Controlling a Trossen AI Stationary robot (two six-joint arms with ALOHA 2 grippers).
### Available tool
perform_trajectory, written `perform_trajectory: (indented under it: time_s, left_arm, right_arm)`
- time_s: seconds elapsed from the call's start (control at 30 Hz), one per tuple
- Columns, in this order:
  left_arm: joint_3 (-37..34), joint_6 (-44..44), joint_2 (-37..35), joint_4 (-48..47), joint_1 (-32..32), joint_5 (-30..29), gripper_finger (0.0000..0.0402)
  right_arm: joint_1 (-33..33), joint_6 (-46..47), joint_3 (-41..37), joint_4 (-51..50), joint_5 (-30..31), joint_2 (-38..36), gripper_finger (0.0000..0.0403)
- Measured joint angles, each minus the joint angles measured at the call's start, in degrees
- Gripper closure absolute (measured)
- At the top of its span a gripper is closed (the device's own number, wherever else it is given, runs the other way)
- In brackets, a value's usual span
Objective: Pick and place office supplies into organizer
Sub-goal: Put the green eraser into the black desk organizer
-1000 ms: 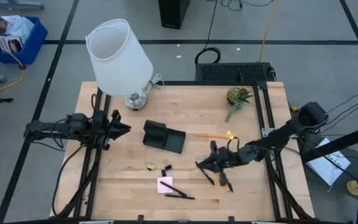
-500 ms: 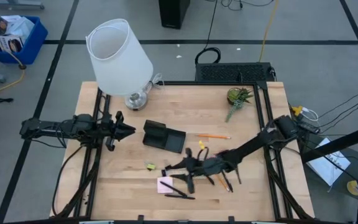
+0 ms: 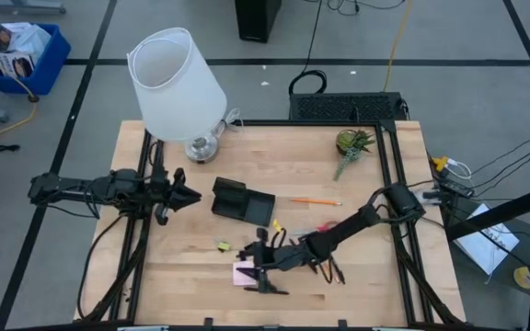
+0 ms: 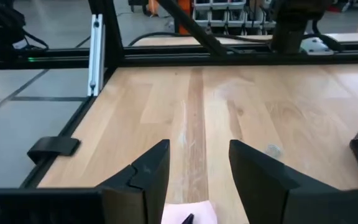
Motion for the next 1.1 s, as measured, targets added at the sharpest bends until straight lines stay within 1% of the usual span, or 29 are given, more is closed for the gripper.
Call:
perform_trajectory:
  time_s: [0.13, 0.2, 0.27, 0.37, 0.47, 0.57, 0.7, 0.83, 0.97, 1.03, 1.1]
  left_arm:
    - [0.02, 0.16, 0.48, -0.81, -1.09, 1.69, 0.0334]
    - [0.02, 2.36, 1.24, -2.66, -2.51, 4.62, 0.0334]
    - [0.01, 3.45, 2.62, -3.06, -4.68, 5.73, 0.0334]
    - [0.02, 4.65, 5.69, -2.8, -9.08, 5.19, 0.0334]
    - [0.02, 4.68, 9.43, -1.46, -13.67, 2.42, 0.0334]
    - [0.02, 5.32, 13.33, -1.47, -18.4, -3.17, 0.0334]
    - [0.01, 4.97, 19.53, -0.71, -24.32, -12.02, 0.0334]
    - [0.0, 4.43, 26.31, 2.6, -28.93, -17.91, 0.0334]
    - [0.01, 4.02, 32.91, 8.94, -31.2, -20.31, 0.0325]
    - [0.02, 3.81, 35.98, 12.04, -31.48, -20.74, 0.0309]
    - [0.02, 2.38, 38.87, 13.62, -31.47, -21.55, 0.0284]
  right_arm:
    - [-0.28, 3.23, 0.1, -2.29, 0.03, -1.19, 0.0248]
    - [-0.28, 3.25, 0.1, -2.51, 0.03, -1.19, 0.0251]
    - [-0.28, 2.76, 0.1, -3.07, 0.03, -1.18, 0.0254]
    - [-0.36, 2.49, 0.1, -4.59, 0.03, -1.18, 0.0254]
    - [-0.69, 3.84, 0.1, -7.11, -0.03, -1.32, 0.0253]
    - [-0.79, 6.29, 0.06, -12.16, 0.48, -3.13, 0.0255]
    - [-0.57, 8.85, 0.06, -20.02, 3.13, -7.86, 0.0261]
    - [0.52, 9.19, -0.13, -25.99, 3.79, -13.0, 0.0263]
    - [2.44, 8.75, -3.97, -27.05, 8.84, -18.7, 0.0264]
    - [3.28, 8.51, -7.5, -26.88, 12.34, -22.2, 0.0264]
    - [4.1, 9.08, -11.82, -26.69, 16.5, -26.24, 0.0264]
